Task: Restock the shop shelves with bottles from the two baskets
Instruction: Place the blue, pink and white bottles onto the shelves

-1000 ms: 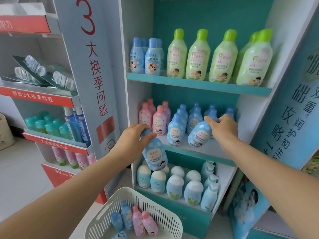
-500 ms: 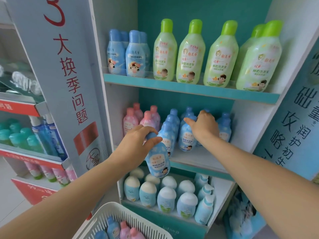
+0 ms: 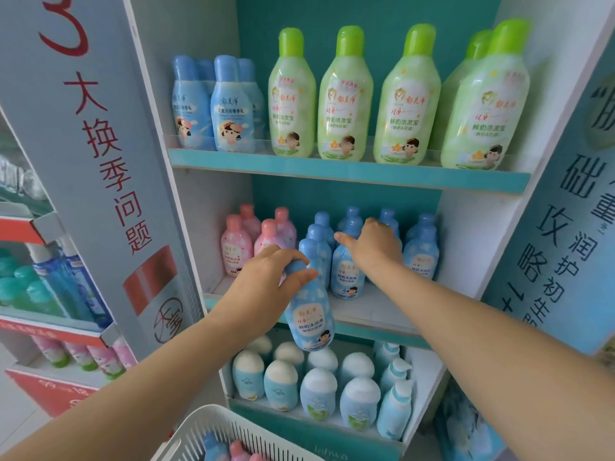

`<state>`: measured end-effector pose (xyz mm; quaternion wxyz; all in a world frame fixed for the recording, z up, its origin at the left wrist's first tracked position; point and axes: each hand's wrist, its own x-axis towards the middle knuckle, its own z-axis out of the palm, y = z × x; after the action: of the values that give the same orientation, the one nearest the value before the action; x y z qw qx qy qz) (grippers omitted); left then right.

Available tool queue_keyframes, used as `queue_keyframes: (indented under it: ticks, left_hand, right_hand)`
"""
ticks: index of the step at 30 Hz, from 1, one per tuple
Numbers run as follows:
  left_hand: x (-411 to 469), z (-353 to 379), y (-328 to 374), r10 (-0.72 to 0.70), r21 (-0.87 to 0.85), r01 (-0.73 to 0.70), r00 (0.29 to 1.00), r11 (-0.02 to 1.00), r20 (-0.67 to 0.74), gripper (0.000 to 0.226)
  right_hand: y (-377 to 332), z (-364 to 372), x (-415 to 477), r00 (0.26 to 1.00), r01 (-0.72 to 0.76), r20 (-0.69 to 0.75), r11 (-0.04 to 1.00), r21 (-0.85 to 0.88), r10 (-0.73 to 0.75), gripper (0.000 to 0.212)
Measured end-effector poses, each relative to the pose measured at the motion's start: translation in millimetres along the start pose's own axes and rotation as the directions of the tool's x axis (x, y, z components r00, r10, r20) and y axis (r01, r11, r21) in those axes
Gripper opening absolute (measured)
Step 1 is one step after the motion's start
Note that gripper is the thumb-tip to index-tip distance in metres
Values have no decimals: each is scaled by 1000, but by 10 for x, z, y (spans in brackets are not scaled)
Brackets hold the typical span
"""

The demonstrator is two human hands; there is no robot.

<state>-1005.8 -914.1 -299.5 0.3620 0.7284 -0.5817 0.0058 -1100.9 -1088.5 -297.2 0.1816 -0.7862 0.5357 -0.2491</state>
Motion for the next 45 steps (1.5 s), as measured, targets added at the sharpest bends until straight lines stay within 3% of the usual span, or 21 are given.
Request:
queue_keyframes:
  ticks: [4,11,19,22,30,45]
  left_hand:
    - [24,-1,98,7,3,-7,1000,1000,2,29]
    - [249,40,380,56,23,-55,998,998,-20,29]
    - [521,206,629,71,118,-65,997,991,-43,35]
    - [592,285,675,84,235,-78,996,969,-16,37]
    - [662,568,483,101,295,-115,993,949,64,34]
    - [675,710,442,155,436,-199,979,877,136,36]
  right_hand:
    - [67,-18,-15,999,8,49,998,55,-11,52]
    - [361,-246,-354,997,75,-21,985,158,-72,35]
    - [712,-445,-622,995,88,23,958,274,-98,20]
    - [771,-463,-696,994,98,8,949,301,-105,13]
    - [901,-420,-814,982,165,27,922,349,-186,10]
    - [1061,-314,-776,981,146,66,916,374,-183,8]
